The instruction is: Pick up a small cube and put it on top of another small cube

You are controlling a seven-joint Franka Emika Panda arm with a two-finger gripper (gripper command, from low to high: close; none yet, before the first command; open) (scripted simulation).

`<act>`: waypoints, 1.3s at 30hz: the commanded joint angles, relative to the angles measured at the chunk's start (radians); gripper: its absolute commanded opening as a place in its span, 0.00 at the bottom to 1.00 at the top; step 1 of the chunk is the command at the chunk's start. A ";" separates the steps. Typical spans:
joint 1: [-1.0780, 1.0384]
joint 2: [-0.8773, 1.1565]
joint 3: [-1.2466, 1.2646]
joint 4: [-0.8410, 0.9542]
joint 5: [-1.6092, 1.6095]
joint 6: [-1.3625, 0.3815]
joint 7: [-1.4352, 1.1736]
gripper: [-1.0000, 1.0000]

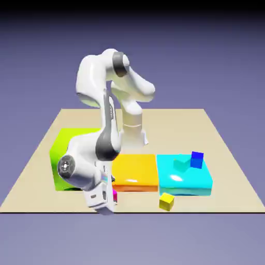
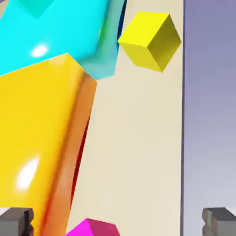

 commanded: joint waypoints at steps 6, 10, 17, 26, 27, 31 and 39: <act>-0.086 0.200 0.059 0.185 0.013 -0.206 -0.261 0.50; -0.143 0.333 0.098 0.308 0.021 -0.343 -0.435 0.50; -0.201 0.426 0.131 0.339 0.028 -0.408 -0.590 0.50; -0.224 0.384 0.130 0.180 0.026 -0.298 -0.610 0.00; -0.219 0.393 0.130 0.216 0.027 -0.324 -0.606 0.00; -0.198 0.432 0.131 0.361 0.028 -0.424 -0.587 0.00; -0.024 0.243 0.140 0.171 0.121 -0.397 -0.584 0.00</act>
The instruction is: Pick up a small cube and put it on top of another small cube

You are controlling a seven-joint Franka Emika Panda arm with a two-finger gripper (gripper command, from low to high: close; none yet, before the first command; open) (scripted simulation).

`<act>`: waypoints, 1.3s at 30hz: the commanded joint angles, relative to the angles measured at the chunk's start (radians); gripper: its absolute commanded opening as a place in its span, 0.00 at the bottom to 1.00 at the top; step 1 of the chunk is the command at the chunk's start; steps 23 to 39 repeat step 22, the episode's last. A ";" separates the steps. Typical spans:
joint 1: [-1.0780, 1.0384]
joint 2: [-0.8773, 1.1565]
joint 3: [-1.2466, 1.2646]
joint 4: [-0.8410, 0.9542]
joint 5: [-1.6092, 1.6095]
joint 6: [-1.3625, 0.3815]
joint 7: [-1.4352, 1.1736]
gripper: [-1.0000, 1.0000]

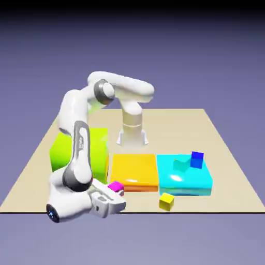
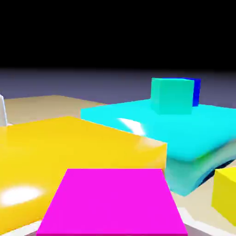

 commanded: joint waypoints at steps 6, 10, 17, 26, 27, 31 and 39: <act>0.151 -0.183 0.007 -0.218 0.086 0.056 -0.002 0.00; 0.252 -0.305 0.013 -0.363 0.142 0.094 -0.004 0.00; 0.328 -0.411 0.023 -0.571 0.193 0.207 -0.036 0.00; 0.329 -0.416 0.024 -0.594 0.195 0.225 -0.042 1.00; 0.329 -0.416 0.024 -0.594 0.195 0.225 -0.042 1.00; 0.329 -0.416 0.024 -0.594 0.195 0.225 -0.042 1.00; 0.329 -0.416 0.024 -0.594 0.195 0.225 -0.042 1.00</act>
